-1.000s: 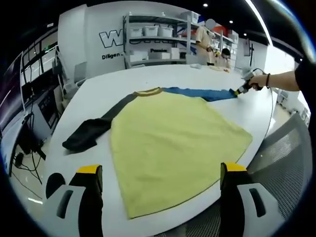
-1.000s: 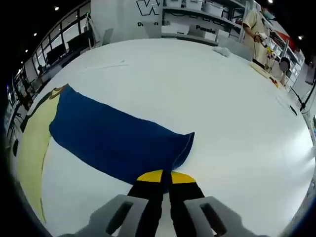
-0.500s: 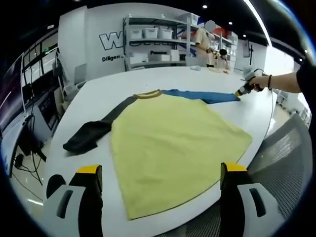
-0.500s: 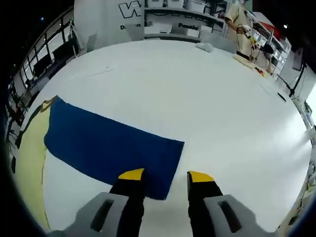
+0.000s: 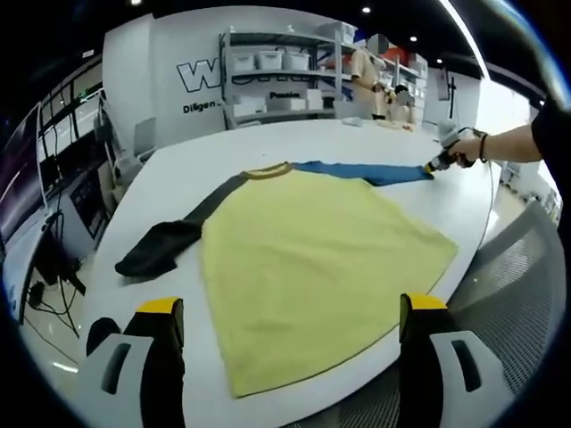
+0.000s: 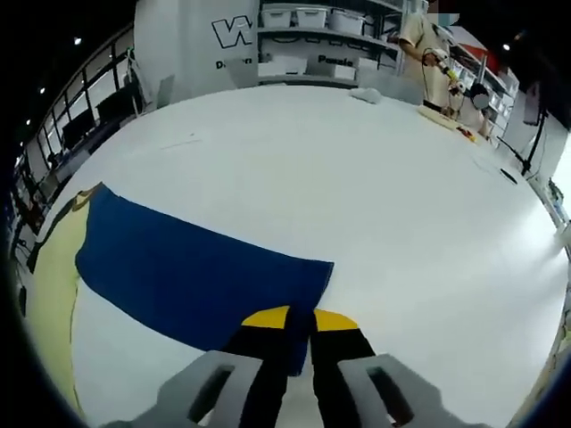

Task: Fold the garment on the visible template until the final outline fits inside the template.

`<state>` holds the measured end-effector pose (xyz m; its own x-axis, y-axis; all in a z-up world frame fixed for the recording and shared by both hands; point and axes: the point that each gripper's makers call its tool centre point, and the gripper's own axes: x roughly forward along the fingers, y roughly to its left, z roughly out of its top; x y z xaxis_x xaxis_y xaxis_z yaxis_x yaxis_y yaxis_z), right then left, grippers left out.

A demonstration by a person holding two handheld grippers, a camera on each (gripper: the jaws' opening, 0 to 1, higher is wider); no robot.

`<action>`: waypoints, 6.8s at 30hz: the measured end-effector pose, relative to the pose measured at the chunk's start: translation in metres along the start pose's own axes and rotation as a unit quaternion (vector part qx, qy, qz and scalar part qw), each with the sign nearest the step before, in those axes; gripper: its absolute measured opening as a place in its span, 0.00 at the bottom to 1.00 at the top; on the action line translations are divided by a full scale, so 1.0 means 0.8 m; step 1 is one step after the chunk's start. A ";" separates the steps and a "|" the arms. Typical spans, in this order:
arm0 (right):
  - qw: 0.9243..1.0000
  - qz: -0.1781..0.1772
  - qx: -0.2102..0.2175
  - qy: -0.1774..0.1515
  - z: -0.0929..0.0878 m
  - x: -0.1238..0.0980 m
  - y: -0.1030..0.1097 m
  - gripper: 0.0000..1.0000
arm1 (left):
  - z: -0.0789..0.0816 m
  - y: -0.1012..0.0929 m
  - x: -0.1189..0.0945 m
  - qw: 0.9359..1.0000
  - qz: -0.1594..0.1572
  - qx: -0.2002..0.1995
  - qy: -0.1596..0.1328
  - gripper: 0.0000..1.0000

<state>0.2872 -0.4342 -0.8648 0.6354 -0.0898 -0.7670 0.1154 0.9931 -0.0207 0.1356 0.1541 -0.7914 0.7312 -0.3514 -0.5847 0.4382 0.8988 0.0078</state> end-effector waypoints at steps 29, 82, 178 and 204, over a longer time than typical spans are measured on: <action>0.993 0.106 0.035 0.023 0.072 -0.040 0.111 0.00 | 0.004 -0.004 -0.002 1.000 0.005 -0.012 -0.001 0.97; 0.957 0.275 -0.086 -0.030 0.128 -0.087 0.602 0.00 | 0.002 0.002 -0.003 0.997 0.041 0.059 0.010 0.99; 0.975 0.179 -0.120 -0.048 0.038 0.001 0.373 0.21 | 0.011 0.021 -0.013 0.997 0.070 0.017 -0.016 0.99; 0.975 0.130 -0.181 -0.015 0.025 0.015 0.349 0.00 | 0.006 0.021 -0.012 0.997 0.071 0.031 -0.001 0.98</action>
<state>0.3424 -0.1596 -0.8670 0.6296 0.1711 -0.7579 -0.3260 0.9436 -0.0578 0.1385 0.1716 -0.7820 0.7895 -0.2228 -0.5718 0.3613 0.9219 0.1396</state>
